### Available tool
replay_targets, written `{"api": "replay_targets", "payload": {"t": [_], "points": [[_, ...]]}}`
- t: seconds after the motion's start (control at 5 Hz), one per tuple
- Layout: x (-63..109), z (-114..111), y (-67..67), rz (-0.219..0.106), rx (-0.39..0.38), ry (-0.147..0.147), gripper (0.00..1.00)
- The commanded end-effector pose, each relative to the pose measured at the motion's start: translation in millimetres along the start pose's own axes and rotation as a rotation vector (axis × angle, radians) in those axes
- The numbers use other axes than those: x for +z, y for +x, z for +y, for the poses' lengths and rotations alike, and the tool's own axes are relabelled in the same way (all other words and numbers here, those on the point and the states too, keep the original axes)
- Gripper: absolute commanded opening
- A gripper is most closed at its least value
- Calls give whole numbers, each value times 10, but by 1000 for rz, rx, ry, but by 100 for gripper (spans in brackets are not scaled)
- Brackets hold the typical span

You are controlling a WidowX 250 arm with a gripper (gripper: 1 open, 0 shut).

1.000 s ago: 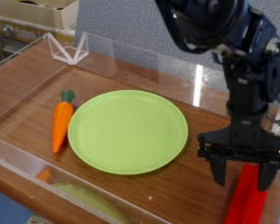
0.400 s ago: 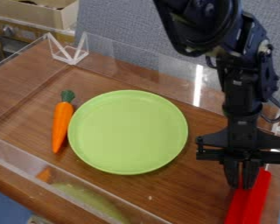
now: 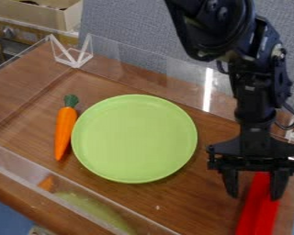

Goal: Put the red object on the green plate

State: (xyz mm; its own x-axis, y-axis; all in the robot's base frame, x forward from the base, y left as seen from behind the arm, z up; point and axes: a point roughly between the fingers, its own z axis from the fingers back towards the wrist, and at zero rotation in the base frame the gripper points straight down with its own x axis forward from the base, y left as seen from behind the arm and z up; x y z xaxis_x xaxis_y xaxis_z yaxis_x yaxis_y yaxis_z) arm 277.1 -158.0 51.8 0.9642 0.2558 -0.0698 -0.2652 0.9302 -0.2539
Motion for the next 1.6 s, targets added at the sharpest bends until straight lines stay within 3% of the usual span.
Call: {"api": "replay_targets", "payload": {"t": [0.0,0.2,0.8,1.0,1.4], "points": [[131,-119,78,-35,-8,-39,100],[130,-133,80,-31,-2,-42,100],[-115,-101,98,-8,21,-15,100],[-182,-90,101,-2,29,-8,0],[-37,-192,55,13,28,-42,0]]}}
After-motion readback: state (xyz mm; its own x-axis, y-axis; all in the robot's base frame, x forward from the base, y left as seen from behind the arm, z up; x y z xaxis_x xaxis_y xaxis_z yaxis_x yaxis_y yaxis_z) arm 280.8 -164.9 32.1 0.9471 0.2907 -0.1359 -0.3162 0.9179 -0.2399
